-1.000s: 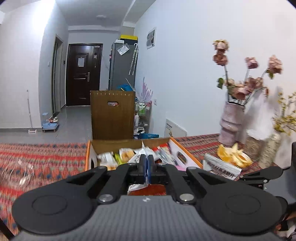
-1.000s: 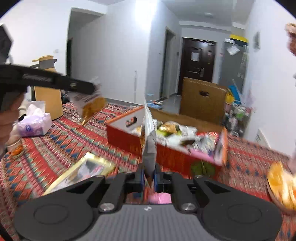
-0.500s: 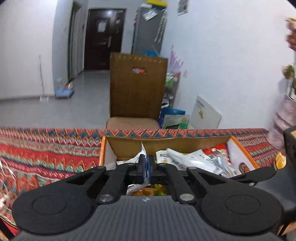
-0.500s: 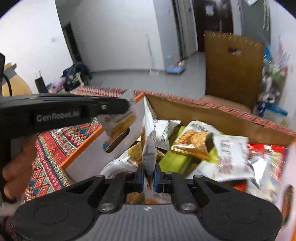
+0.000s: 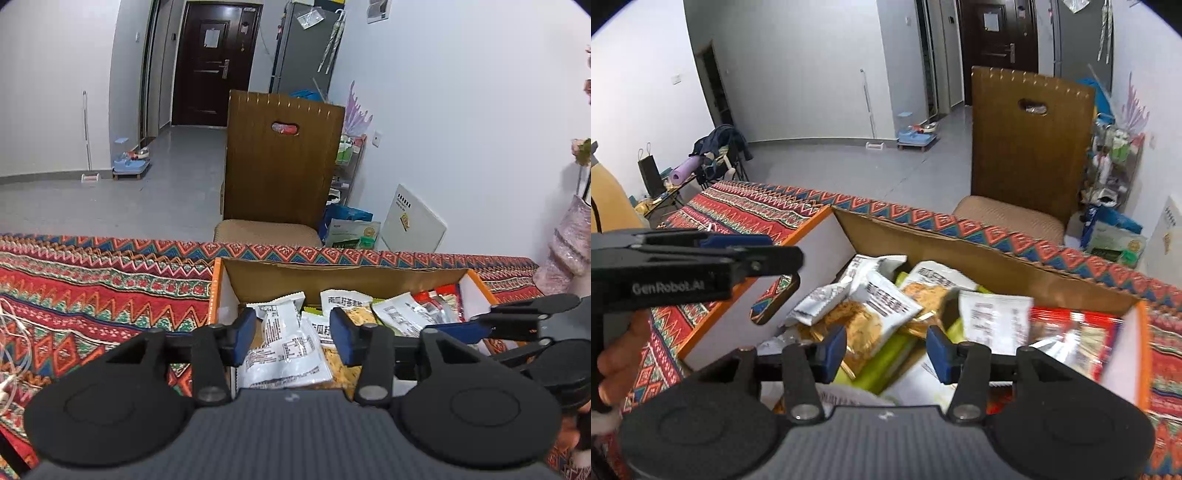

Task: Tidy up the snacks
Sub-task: 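Carry both packets into the orange box and open both tools, then withdraw both tools from the box toward the gold bar and pink packet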

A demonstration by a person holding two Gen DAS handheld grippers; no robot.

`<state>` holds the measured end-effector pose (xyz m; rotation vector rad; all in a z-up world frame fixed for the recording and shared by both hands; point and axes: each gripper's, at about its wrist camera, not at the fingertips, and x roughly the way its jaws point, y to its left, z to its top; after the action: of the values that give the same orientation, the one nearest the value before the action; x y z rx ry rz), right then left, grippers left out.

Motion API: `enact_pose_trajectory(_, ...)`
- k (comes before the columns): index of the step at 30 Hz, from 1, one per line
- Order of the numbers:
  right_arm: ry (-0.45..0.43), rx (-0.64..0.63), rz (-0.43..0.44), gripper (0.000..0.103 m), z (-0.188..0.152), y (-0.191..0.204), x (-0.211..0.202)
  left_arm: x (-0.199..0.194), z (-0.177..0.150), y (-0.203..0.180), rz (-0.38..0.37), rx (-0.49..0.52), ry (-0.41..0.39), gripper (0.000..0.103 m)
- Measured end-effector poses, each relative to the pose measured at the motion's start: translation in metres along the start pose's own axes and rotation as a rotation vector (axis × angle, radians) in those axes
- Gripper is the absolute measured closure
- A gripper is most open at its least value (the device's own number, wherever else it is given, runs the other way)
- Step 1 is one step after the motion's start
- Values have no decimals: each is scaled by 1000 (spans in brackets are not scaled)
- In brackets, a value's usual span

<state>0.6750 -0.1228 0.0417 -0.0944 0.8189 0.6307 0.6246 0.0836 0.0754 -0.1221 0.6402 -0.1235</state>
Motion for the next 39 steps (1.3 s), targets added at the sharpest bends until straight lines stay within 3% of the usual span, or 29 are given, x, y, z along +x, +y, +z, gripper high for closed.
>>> enact_pose_trajectory(5, -32, -31, -53, 54, -14, 8, -45, -46, -3, -7, 14, 19, -48, 42)
enact_pose_trajectory(10, -85, -79, -116, 41, -36, 24, -96, -104, -21, -17, 23, 49, -76, 28)
enact_pose_trajectory(12, -115, -85, -150, 26, -49, 31, -119, -133, -35, -24, 25, 68, -96, 21)
enact_pose_trajectory(14, -157, -87, -183, 18, -65, 37, -142, -159, -49, -31, 23, 74, -123, 18)
enact_pose_trajectory(21, -262, -65, -221, 11, -137, 61, -220, -241, -113, -57, 2, 108, -172, 6)
enact_pose_trajectory(30, -318, -66, -275, 9, -238, 100, -268, -314, -213, -88, 43, 106, -202, 5)
enact_pose_trajectory(39, -330, 20, -270, 5, -341, 140, -294, -353, -293, -96, 48, 35, -147, 4)
